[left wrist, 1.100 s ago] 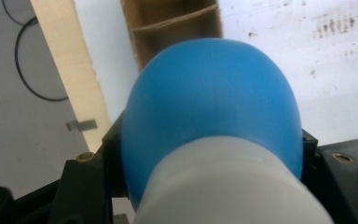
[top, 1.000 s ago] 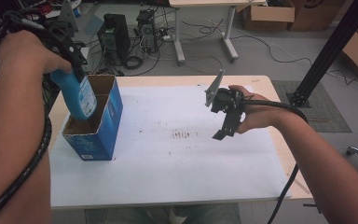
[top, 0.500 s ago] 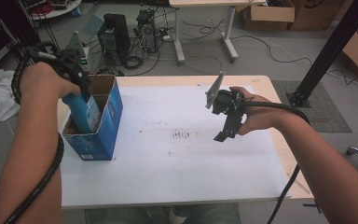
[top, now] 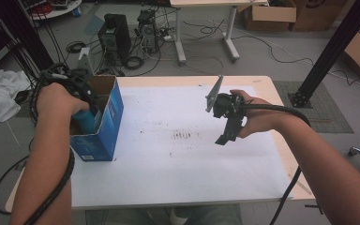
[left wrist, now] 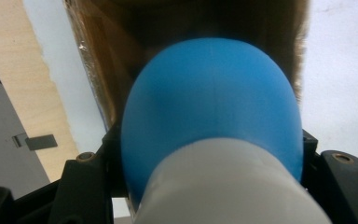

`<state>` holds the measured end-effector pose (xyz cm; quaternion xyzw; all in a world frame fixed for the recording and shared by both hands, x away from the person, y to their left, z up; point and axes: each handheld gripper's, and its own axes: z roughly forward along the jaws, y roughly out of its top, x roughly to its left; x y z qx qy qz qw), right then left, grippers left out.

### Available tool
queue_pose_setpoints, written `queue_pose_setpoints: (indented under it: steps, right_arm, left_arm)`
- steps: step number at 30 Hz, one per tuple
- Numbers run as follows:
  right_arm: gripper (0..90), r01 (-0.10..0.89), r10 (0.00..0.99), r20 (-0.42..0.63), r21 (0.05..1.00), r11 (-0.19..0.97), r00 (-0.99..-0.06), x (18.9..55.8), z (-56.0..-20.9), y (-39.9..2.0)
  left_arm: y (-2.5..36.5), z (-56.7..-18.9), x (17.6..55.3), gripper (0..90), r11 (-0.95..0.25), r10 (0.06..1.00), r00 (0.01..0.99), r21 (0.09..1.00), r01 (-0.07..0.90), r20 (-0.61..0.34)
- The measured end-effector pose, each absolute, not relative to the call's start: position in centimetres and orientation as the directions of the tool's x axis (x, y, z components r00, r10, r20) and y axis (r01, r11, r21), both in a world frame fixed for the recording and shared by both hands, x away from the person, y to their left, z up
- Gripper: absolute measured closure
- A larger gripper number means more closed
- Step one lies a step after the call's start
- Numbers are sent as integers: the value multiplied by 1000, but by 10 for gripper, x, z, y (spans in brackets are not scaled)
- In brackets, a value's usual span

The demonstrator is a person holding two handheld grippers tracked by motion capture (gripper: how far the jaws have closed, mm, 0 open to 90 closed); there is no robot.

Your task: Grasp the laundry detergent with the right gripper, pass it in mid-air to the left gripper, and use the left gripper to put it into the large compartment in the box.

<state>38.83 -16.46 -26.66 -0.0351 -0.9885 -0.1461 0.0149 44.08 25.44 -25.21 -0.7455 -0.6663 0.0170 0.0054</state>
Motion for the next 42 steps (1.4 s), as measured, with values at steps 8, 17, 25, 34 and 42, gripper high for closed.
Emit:
queue_pose_setpoints:
  steps: [8, 17, 25, 34, 42]
  right_arm:
    - [0, 67, 54, 50, 287, 955, -997, 388, -271, -160]
    - [0, 72, 54, 72, 284, 956, -996, 390, -276, -156]
    - [0, 75, 55, 80, 282, 956, -995, 392, -280, -153]
    - [0, 80, 57, 87, 285, 955, -995, 392, -281, -155]
    - [0, 82, 59, 87, 289, 954, -994, 390, -282, -156]
  left_arm:
    - [256, -273, 442, 389, -106, 994, 106, -22, 994, -24]
    - [257, -289, 444, 389, -114, 993, 114, -26, 993, -30]
    - [257, -289, 443, 388, -104, 994, 103, -12, 995, -32]
    - [256, -289, 442, 387, -106, 994, 105, -16, 994, -26]
    - [255, -289, 440, 368, -106, 994, 106, 4, 994, -21]
